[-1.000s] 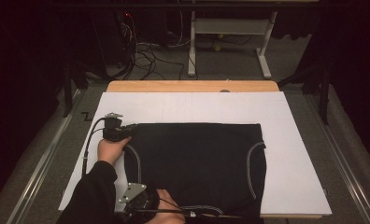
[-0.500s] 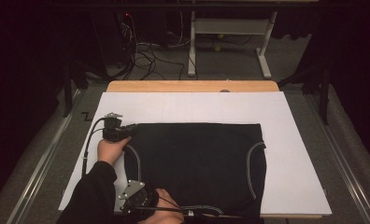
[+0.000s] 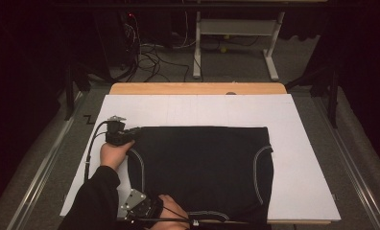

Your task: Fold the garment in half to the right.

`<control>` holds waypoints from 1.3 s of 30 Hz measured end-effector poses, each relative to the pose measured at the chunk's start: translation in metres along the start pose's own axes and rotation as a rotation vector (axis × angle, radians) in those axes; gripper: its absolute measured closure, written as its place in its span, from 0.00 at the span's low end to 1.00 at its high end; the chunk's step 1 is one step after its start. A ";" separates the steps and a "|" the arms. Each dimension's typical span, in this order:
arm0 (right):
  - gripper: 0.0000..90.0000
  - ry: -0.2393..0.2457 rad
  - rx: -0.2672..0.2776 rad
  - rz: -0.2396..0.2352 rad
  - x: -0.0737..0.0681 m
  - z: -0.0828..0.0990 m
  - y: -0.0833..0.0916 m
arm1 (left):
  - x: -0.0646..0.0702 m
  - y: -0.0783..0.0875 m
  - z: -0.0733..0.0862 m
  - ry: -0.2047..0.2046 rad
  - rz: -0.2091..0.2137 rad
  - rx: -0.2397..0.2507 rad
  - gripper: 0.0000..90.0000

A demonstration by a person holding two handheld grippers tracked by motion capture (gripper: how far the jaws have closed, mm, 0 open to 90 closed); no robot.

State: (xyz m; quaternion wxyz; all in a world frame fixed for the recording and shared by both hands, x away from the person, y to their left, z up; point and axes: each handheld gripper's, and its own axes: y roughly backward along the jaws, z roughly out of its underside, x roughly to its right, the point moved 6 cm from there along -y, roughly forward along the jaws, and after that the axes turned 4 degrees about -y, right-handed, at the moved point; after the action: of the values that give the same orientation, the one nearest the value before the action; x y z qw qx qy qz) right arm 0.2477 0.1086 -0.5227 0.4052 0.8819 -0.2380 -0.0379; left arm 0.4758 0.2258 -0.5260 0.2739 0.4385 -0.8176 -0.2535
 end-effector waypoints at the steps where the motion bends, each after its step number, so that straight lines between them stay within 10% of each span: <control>1: 0.56 0.001 0.001 0.002 0.000 0.000 0.000 | 0.000 0.000 0.000 0.001 0.002 0.001 0.82; 29: 0.86 0.000 0.014 0.013 0.013 -0.002 0.004 | 0.000 0.000 0.000 0.004 0.002 -0.001 0.82; 39: 0.87 -0.038 0.146 0.010 0.021 -0.011 0.034 | -0.002 0.001 -0.002 0.019 0.014 -0.009 0.82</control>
State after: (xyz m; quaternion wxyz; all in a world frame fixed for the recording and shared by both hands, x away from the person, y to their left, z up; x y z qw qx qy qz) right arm 0.2558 0.0878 -0.4874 0.3353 0.9071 -0.2520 -0.0352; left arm 0.4775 0.2276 -0.5249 0.2853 0.4338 -0.8170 -0.2509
